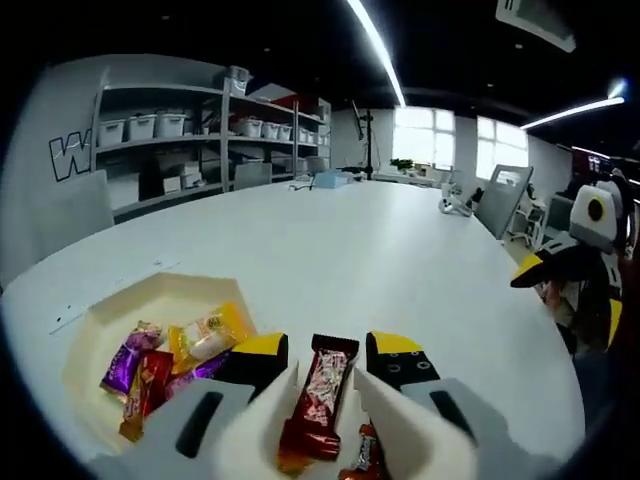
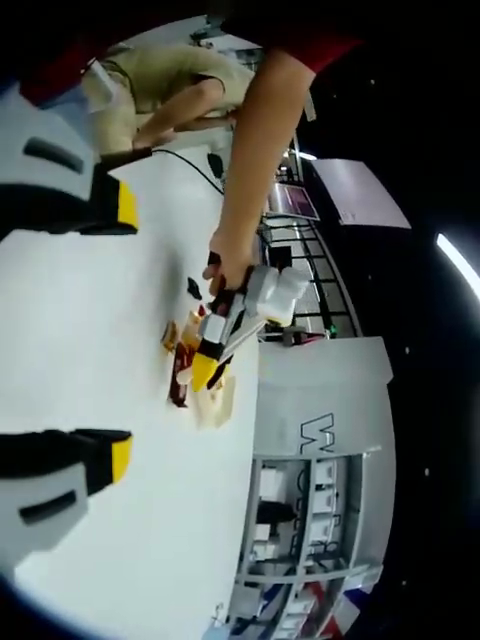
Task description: Place the target food into the container with the food tongs after gripping and lifting it, then release it inside without dropping or visibly crushing the food.
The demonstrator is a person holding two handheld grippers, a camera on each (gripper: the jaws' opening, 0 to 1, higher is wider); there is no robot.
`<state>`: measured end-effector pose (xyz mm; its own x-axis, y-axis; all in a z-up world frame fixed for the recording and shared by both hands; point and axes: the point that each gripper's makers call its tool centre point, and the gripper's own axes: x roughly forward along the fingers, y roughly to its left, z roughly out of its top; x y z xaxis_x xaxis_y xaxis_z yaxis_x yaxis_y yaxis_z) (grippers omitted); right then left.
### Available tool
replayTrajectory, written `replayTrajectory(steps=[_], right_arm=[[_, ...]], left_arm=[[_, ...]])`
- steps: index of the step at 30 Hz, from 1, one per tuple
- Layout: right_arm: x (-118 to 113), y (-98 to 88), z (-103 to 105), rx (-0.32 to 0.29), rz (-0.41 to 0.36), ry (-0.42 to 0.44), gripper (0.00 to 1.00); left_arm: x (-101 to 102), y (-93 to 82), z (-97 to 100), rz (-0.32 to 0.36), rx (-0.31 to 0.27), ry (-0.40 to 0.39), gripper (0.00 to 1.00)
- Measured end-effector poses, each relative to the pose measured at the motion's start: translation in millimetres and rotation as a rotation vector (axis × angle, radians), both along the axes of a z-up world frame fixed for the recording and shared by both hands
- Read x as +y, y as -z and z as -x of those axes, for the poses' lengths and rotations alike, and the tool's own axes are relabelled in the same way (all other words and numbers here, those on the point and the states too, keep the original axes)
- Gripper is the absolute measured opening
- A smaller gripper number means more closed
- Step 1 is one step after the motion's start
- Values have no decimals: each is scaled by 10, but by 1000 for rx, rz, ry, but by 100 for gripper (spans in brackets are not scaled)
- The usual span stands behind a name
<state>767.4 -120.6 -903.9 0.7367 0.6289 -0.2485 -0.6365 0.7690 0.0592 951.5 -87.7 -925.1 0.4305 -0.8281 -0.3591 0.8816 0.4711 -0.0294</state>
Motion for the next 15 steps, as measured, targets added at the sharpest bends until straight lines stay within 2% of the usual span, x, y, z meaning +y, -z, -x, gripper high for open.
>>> replayTrajectory(steps=[3, 6, 10, 15], right_arm=[[1, 25, 3, 6, 3, 0, 77], [-2, 44, 5, 10, 8, 1, 77], [3, 50, 8, 10, 8, 2, 77], [22, 56, 26, 9, 14, -2, 77]], left_arm=[[0, -1, -19, 11, -17, -4, 29], [-15, -6, 0, 20, -4, -6, 29], [-75, 12, 114, 2, -17, 21, 29], [-78, 42, 151, 2, 2, 6, 29]])
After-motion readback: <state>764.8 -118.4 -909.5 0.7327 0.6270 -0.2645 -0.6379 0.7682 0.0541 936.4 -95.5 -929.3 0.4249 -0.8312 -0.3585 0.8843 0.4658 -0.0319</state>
